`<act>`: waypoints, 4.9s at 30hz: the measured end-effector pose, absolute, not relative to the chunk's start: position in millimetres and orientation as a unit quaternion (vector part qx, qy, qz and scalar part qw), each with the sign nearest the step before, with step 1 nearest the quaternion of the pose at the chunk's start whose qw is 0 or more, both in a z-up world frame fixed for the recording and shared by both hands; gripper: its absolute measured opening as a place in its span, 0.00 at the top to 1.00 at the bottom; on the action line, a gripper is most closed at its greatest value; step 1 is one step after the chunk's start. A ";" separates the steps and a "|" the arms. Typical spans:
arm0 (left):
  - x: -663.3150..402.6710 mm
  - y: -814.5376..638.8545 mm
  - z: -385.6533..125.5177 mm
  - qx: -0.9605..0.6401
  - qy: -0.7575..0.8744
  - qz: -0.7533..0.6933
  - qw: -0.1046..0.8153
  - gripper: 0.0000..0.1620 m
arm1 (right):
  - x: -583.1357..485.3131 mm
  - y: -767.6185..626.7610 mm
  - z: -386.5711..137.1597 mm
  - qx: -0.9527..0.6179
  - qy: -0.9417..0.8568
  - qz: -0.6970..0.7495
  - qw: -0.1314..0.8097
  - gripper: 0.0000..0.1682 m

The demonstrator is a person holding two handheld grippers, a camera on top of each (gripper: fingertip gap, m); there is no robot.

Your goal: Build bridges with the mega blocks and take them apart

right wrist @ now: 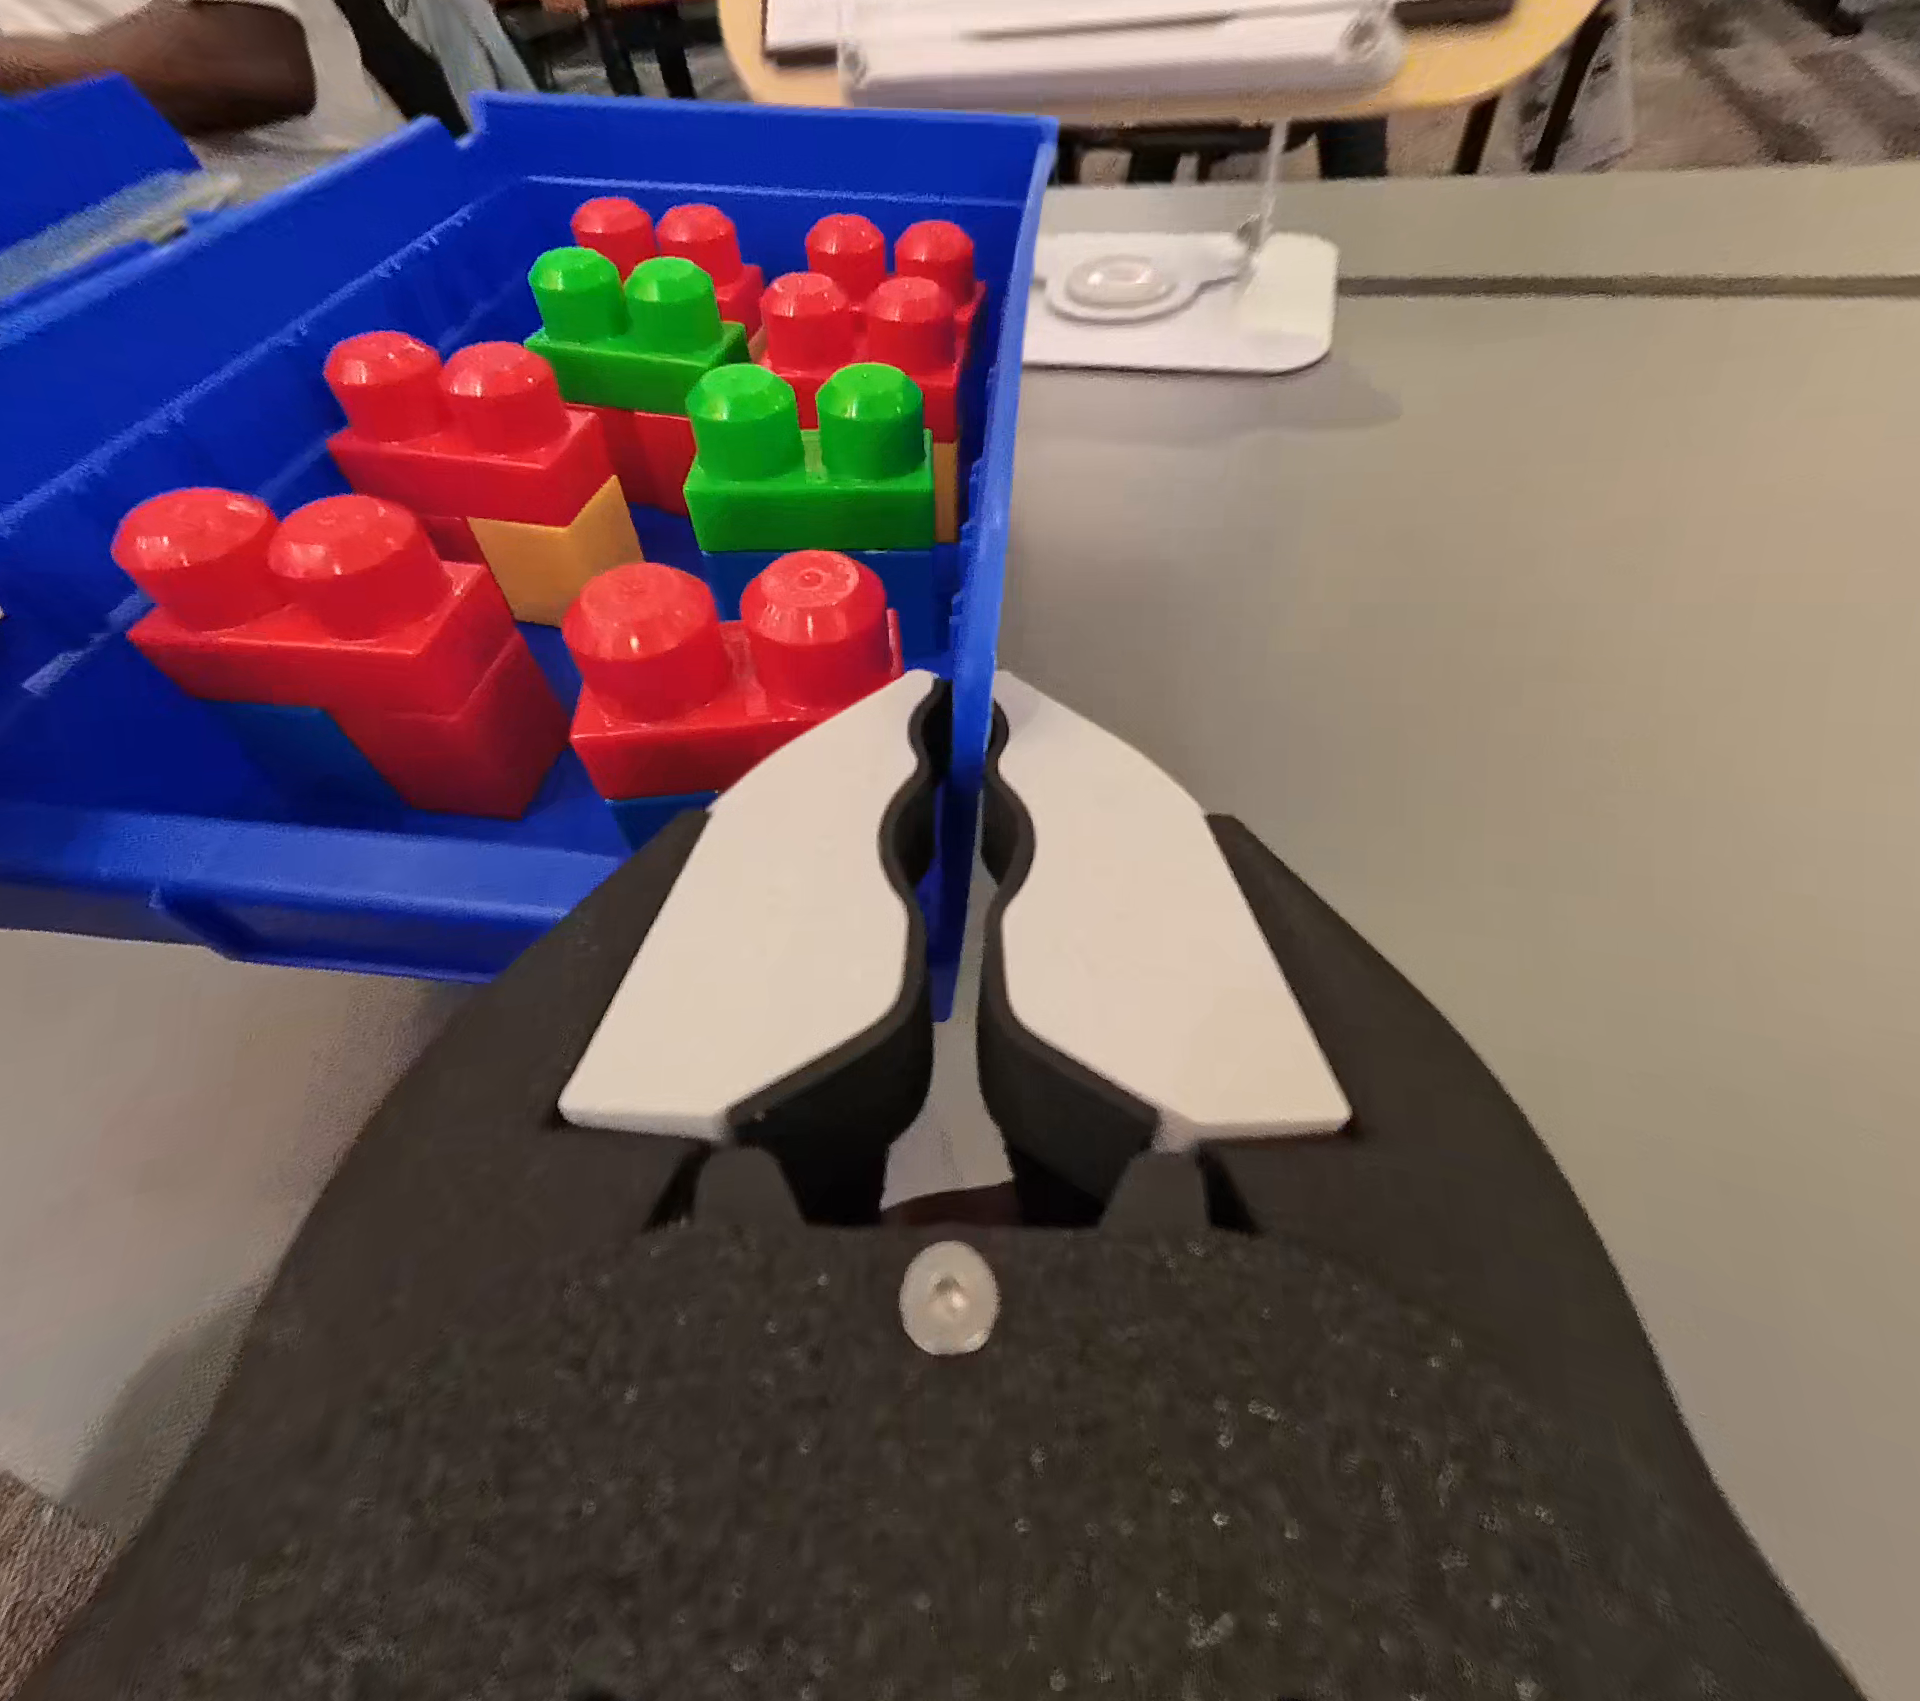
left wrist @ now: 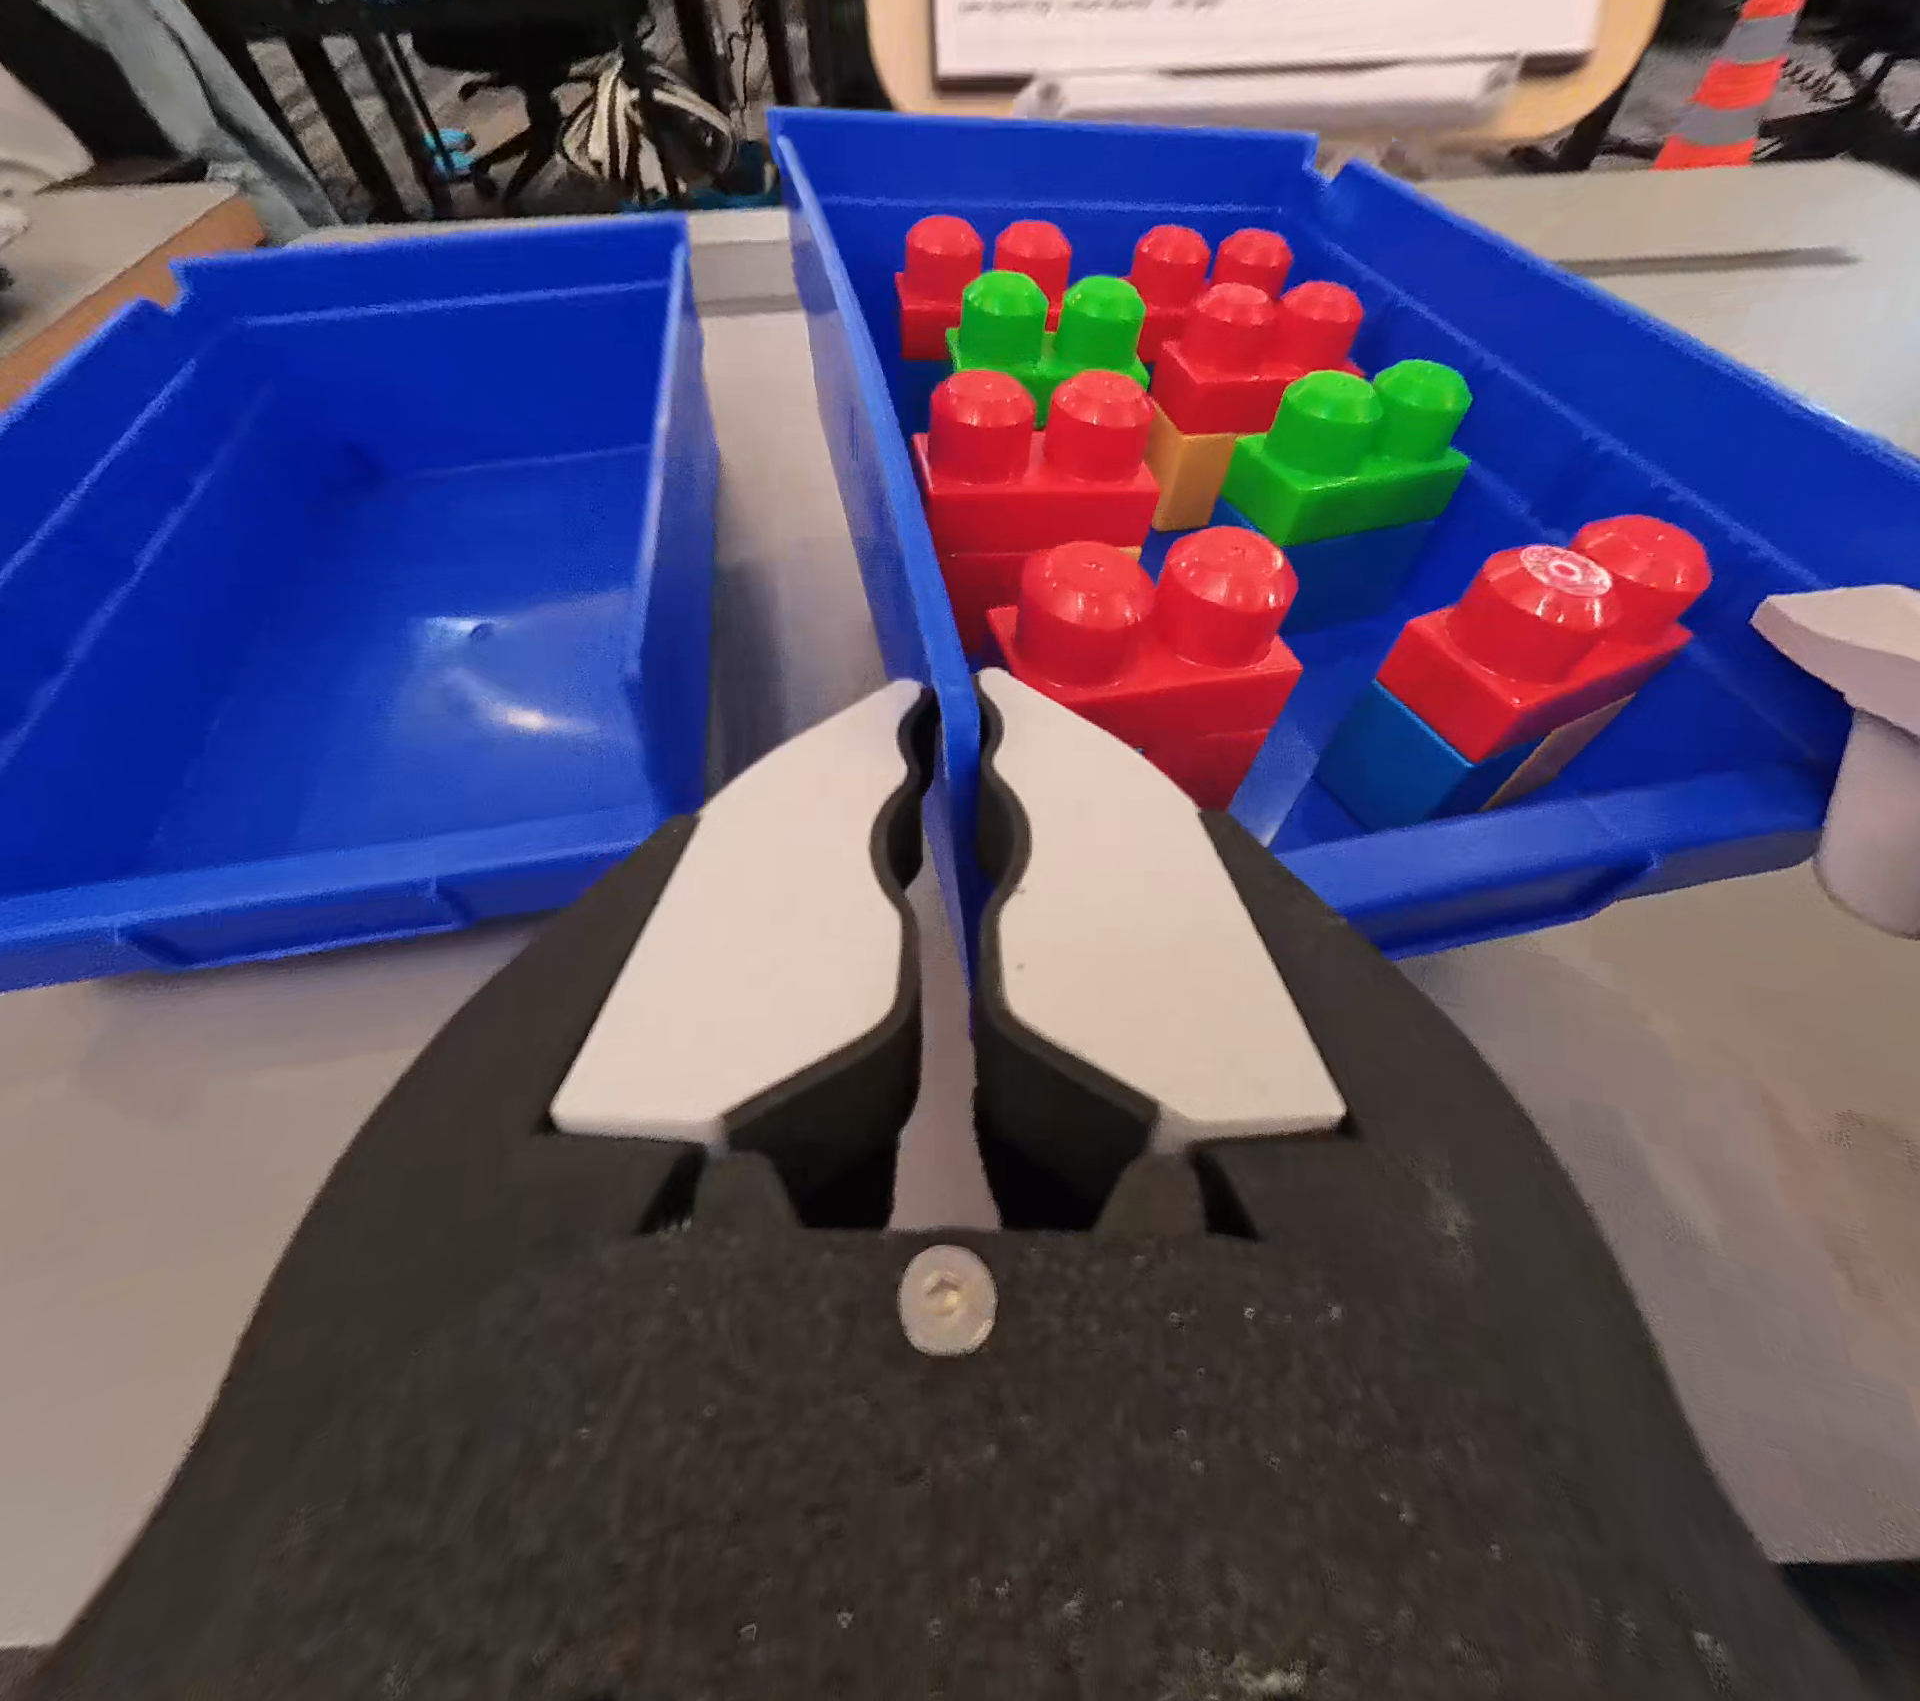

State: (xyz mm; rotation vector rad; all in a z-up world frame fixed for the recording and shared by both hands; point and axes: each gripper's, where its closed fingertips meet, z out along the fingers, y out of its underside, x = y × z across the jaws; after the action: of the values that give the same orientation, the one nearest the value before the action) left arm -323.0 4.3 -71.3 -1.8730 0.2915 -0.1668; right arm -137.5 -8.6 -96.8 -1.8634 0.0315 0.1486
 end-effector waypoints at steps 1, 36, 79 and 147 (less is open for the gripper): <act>-327.3 5.1 -77.3 -0.804 0.124 -0.070 0.577 0.98 | -141.7 -7.6 -104.4 -0.807 0.011 0.067 0.587 0.98; -587.0 107.5 -132.9 -0.858 0.030 -0.098 0.503 0.92 | -303.0 -124.9 -159.7 -0.785 -0.286 0.180 0.519 0.77; -432.3 -91.1 74.9 -0.682 0.084 -0.012 0.727 0.95 | -244.1 -58.8 51.1 -0.685 -0.107 0.122 0.711 0.97; -338.8 3.7 -115.5 -0.822 0.115 -0.035 0.557 0.98 | -148.8 -7.7 -129.0 -0.820 0.020 0.041 0.571 0.98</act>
State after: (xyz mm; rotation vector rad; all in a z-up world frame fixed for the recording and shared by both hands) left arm -338.8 3.7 -115.5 -1.9390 0.2709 -0.0820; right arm -148.8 -7.7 -129.0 -1.9227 0.0459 0.0963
